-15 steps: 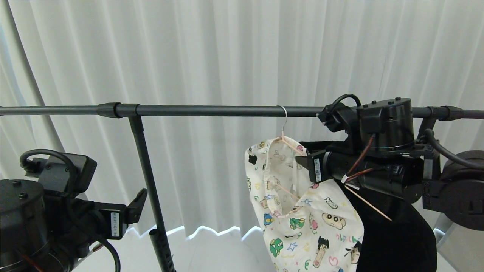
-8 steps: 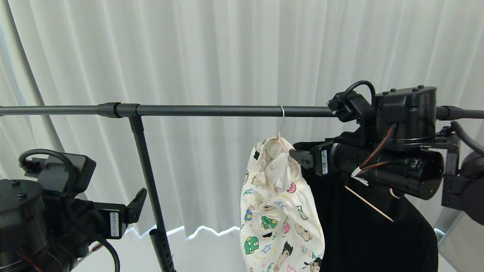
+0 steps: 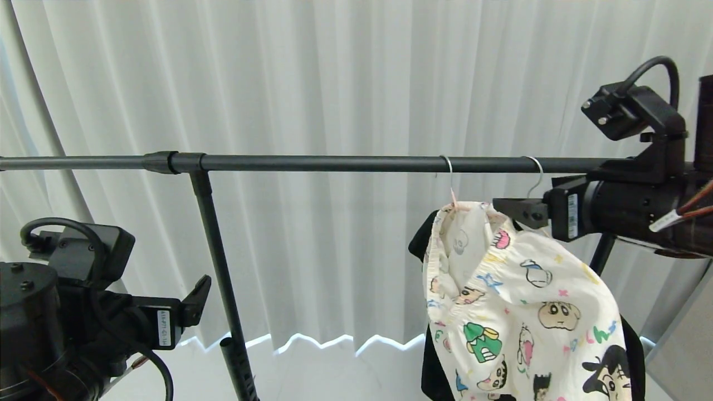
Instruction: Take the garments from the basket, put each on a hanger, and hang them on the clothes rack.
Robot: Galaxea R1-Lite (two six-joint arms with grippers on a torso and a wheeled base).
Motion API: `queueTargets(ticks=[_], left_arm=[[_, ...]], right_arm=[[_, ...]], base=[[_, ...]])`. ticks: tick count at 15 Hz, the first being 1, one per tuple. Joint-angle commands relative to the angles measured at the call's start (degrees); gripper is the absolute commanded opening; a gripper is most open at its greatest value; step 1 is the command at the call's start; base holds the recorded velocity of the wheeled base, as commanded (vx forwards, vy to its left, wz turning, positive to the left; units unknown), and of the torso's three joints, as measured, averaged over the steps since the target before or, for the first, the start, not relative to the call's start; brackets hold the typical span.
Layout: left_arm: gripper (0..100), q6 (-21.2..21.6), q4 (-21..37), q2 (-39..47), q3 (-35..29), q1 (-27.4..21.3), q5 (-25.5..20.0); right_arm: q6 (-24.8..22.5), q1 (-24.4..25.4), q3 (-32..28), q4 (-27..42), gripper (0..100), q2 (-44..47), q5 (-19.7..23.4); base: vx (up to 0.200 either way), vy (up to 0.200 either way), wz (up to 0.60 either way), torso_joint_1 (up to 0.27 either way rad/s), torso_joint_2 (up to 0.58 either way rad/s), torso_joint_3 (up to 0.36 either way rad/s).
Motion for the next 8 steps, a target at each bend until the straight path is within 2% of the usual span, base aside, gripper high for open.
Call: queueTargets(ticks=[1,5,6,8], left_arm=[[100,0.02,-0.01,-1.17,1.04,0.23,0.03],[100,0.11,-0.01,-2.84,2.53,0.32,0.03],[100,0.11,-0.01,-2.84,2.44,0.5,0.11],[100,0.11,-0.01,-2.67,2.36,1.29,0.03]], right_arm=[[-3.21,-1.95,1.11,4.59,100,-6.5,-0.15],[-7.34,-3.71,4.8,4.33,100,-7.64,-5.77],[-7.78,-4.32,4.98,4.06,100,-7.64,-5.86],[-7.87,-5.73,5.77,2.13,100,-7.47,-5.95]], base=[[0.0,0.0,0.0,0.0,0.0,0.0],[0.0,0.0,0.0,0.0,0.0,0.0],[0.0,0.0,0.0,0.0,0.0,0.0],[-0.2,0.0,0.0,0.005,0.0,0.005]])
